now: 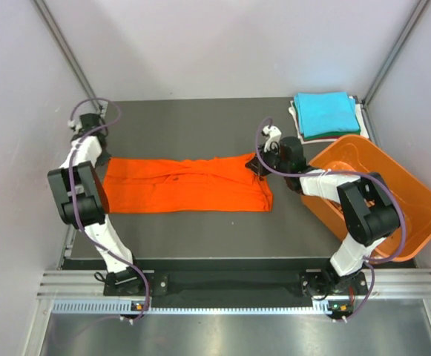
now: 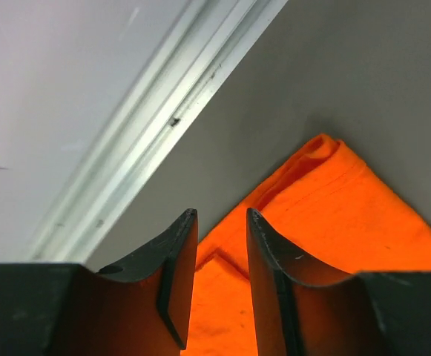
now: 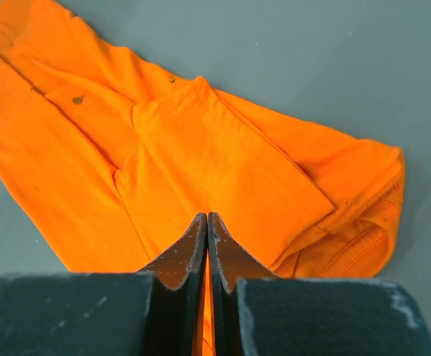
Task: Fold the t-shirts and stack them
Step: Fold the tshirt
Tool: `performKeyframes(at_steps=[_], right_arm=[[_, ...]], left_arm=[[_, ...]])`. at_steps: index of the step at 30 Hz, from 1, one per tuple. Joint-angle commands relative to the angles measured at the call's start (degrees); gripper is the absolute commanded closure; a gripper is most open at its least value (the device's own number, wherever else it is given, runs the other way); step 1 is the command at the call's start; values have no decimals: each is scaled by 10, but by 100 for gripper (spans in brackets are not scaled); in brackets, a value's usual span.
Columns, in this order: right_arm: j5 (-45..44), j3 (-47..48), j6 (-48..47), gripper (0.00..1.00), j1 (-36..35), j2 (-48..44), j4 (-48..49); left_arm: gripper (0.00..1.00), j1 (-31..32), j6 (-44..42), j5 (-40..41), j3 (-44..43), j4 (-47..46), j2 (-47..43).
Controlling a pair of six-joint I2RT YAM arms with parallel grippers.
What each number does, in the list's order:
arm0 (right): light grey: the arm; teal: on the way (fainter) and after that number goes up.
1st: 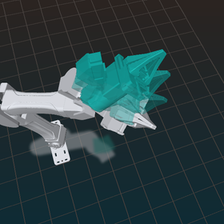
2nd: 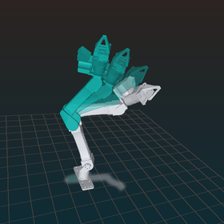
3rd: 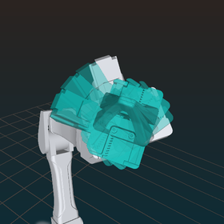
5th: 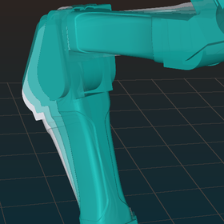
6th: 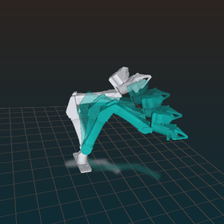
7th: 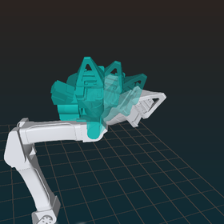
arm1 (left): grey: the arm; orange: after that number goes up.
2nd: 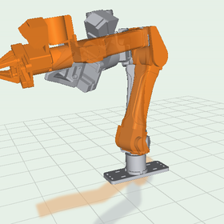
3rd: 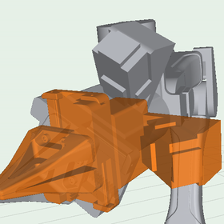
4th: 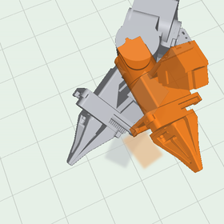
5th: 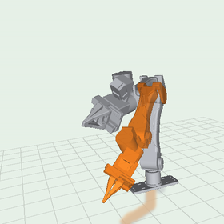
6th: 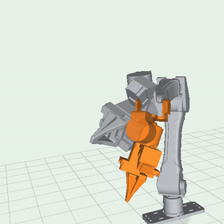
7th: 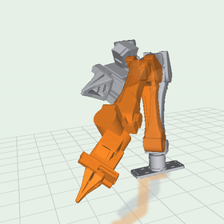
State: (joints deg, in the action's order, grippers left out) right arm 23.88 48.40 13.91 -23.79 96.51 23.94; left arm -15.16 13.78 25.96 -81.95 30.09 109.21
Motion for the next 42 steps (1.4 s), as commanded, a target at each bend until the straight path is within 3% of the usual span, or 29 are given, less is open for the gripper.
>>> performKeyframes(at_steps=[1,6,11,19,27,34,42], right_arm=[[11,7,-6,100,-10,-24,26],[7,8,4,100,-13,-20,28],[-28,43,2,81,-15,-11,-36],[-119,121,-39,66,-48,4,-204],[-200,171,13,65,-54,52,-319],[-249,183,112,67,-53,68,-369],[-264,185,156,66,-54,68,-373]], left_arm=[[62,-69,70,-203,12,31,-49],[59,-130,120,-323,71,-20,-86],[58,-132,157,-416,90,-76,-81],[55,-126,169,-421,103,-105,-65],[55,-122,164,-392,116,-107,-60],[55,-113,165,-385,133,-123,-61],[58,-102,174,-360,135,-127,-68]])
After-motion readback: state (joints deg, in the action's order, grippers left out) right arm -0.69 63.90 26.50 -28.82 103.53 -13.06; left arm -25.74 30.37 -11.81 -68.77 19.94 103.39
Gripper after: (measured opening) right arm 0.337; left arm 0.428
